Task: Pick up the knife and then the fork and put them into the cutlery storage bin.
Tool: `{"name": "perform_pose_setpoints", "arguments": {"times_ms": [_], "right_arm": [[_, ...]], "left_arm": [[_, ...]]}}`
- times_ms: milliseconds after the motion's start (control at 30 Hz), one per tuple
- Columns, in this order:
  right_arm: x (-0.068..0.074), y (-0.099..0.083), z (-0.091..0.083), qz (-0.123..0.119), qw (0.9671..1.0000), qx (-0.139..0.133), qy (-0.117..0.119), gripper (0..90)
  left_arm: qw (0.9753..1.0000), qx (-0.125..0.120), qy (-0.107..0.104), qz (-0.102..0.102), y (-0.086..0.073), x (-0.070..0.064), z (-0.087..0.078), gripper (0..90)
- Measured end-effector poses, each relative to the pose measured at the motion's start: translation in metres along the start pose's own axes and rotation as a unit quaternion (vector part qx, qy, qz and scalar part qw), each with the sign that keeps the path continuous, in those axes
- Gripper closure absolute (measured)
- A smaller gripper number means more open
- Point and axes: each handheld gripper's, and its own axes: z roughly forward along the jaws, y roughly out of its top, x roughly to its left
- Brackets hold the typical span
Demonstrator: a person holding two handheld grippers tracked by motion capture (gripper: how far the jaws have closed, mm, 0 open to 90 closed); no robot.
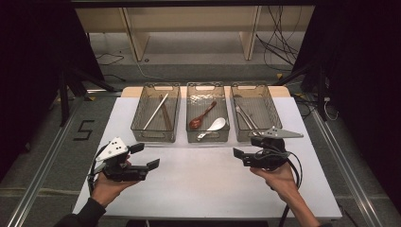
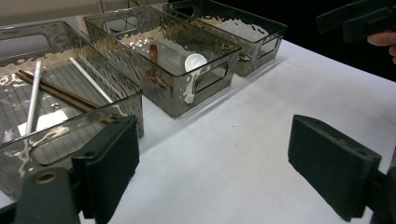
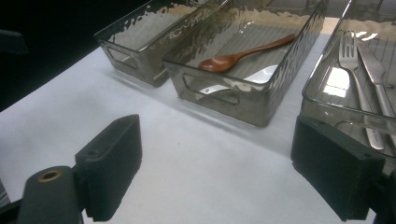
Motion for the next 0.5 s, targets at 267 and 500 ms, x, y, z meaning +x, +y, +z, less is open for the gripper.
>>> {"name": "perform_pose_setpoints", "arguments": {"times_ms": [267,500], "right_arm": [[0.007,-0.007,-0.007,-0.008,0.9999,-0.012,0.002,17.4],[0.011,-0.014,-0.011,-0.011,0.9998,-0.015,-0.002,17.0]], "left_arm": [[1.0,0.001,-0.001,0.001,-0.001,0.0,-0.001,16.0],[1.0,0.001,-0.003,0.001,-0.001,0.0,-0.001,16.1]]}}
